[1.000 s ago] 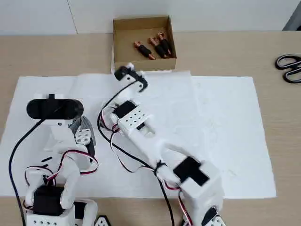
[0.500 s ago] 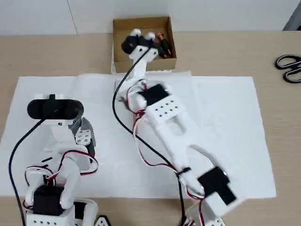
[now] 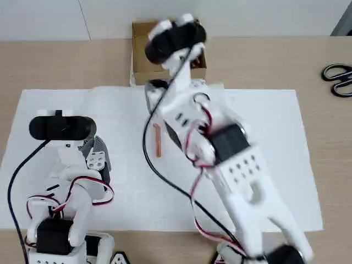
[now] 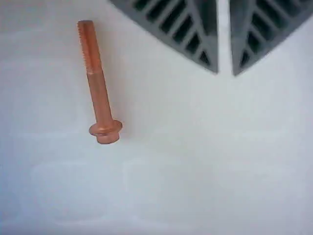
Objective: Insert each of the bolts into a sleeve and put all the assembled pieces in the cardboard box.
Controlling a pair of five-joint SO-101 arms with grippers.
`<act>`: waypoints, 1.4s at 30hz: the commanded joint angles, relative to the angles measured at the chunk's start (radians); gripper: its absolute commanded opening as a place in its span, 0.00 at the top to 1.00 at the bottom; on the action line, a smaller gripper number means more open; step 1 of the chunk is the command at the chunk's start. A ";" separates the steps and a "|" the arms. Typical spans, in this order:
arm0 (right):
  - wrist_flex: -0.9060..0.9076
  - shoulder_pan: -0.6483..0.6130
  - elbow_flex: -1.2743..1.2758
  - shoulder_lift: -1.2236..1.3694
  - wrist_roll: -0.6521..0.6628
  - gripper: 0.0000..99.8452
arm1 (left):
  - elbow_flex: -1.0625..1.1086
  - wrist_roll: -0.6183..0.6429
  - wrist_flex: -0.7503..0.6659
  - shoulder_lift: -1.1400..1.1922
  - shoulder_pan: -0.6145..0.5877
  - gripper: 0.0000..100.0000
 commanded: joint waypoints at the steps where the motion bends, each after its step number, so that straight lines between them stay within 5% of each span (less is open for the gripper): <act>1: -0.002 0.008 0.104 -0.193 0.029 0.99 | -0.048 0.000 -0.002 -0.002 0.008 0.99; 10: -0.214 0.142 0.692 -0.568 0.035 0.99 | -0.042 0.005 0.061 0.000 0.218 0.99; 21: -0.383 0.306 1.036 -0.912 0.041 1.00 | -0.051 0.006 0.061 0.035 0.221 0.99; 34: -0.231 0.361 1.103 -1.109 0.043 1.00 | -0.410 0.006 0.077 0.649 0.219 0.99; 42: -0.157 0.366 1.183 -1.224 0.130 1.00 | -0.789 0.207 0.083 1.017 0.222 0.99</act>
